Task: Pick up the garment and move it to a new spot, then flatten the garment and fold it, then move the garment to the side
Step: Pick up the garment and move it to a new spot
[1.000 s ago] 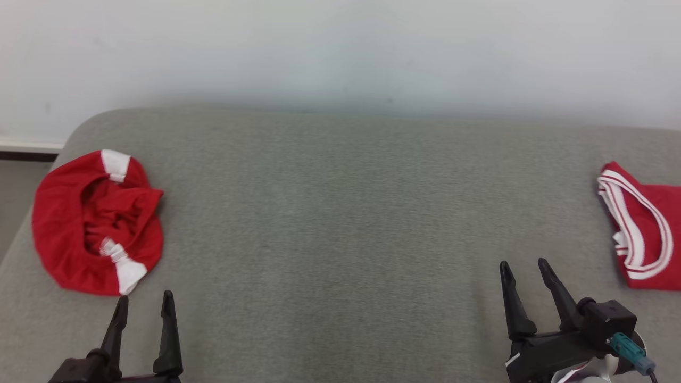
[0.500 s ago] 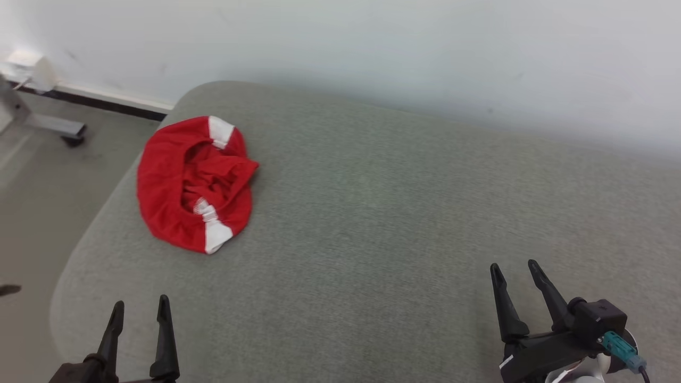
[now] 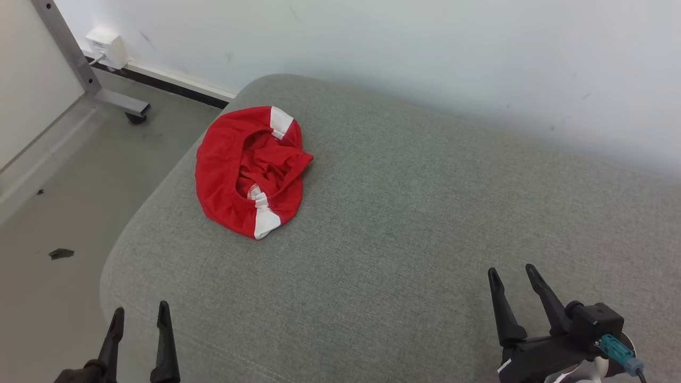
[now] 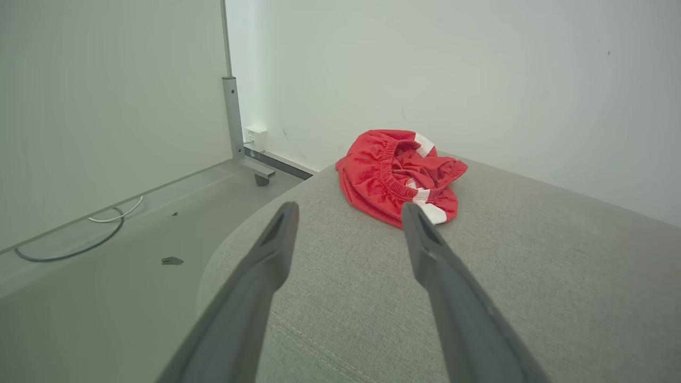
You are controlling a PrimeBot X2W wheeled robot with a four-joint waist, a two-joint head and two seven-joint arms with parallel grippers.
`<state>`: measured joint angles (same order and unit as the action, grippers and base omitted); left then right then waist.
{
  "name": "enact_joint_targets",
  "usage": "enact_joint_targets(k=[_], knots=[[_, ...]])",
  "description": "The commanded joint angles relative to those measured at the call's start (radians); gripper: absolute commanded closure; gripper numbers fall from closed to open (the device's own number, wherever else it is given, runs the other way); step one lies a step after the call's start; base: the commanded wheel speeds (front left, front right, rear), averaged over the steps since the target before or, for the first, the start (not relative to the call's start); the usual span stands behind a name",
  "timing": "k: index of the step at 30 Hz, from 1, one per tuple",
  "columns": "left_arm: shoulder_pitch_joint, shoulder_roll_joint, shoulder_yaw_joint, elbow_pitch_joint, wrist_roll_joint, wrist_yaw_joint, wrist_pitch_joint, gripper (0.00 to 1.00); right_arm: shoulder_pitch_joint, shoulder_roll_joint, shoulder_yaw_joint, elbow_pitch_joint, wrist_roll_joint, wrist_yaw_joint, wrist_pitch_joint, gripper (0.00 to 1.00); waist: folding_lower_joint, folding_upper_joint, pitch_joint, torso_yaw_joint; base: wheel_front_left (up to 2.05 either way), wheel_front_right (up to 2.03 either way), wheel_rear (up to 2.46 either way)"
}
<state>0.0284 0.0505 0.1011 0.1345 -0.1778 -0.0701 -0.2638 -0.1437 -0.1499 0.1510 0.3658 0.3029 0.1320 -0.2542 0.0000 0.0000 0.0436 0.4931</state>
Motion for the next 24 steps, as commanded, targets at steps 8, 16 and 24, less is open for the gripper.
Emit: enact_joint_targets(k=[8,16,24], knots=[[0.016,0.0,0.0,-0.007,-0.005,0.007,0.0,0.0,0.005,0.001,0.011,-0.002,0.001,-0.003,0.002,0.0,0.0,0.0,-0.001,0.015,0.0,0.0,0.0],[-0.067,0.003,-0.016,0.058,0.009,-0.015,0.0,0.0,0.006,-0.019,0.012,-0.018,0.002,-0.003,0.015,0.0,0.0,0.0,0.024,0.001,0.0,0.0,0.0],[-0.33,0.04,-0.023,0.3,-0.032,-0.045,0.001,0.0,-0.025,-0.058,0.037,-0.092,-0.021,-0.003,0.075,0.0,0.0,0.0,0.118,-0.073,0.0,0.0,0.0]])
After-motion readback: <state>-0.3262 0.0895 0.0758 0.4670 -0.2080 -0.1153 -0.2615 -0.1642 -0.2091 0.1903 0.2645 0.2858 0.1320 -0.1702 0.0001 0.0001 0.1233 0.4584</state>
